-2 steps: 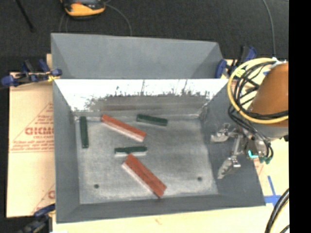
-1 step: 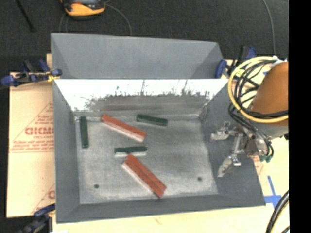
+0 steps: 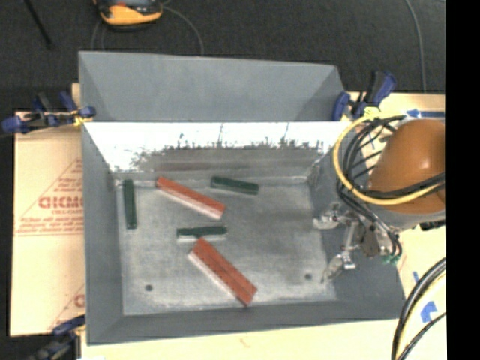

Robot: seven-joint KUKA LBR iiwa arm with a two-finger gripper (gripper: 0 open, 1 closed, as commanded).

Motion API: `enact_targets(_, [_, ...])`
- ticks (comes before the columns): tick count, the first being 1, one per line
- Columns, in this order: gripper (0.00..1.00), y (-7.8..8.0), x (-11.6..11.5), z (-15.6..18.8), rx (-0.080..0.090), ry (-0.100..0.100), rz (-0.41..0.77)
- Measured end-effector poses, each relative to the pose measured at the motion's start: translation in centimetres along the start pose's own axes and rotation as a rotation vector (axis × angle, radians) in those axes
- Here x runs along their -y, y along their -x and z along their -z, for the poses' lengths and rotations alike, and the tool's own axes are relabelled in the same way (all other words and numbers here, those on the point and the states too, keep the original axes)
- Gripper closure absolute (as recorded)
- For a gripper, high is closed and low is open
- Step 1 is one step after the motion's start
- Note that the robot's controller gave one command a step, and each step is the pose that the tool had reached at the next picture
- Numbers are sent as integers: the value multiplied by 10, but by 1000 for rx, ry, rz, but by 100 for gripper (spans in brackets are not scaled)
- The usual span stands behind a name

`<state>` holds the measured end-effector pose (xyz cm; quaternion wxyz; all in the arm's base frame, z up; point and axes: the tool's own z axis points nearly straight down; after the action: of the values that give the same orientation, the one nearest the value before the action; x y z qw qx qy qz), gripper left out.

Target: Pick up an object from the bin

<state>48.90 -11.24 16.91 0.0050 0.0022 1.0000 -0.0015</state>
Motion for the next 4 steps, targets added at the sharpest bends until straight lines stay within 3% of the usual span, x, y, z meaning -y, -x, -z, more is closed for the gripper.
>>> enact_targets(1, [0, -5, -58, -9, -10, 3, -34])
enact_targets(2, [0, 4, -76, -17, 0, 5, -18])
enact_targets(3, [0, 8, -125, -92, -6, -1, 2])
enact_targets(4, [100, 11, -151, -92, -24, 1, 51])
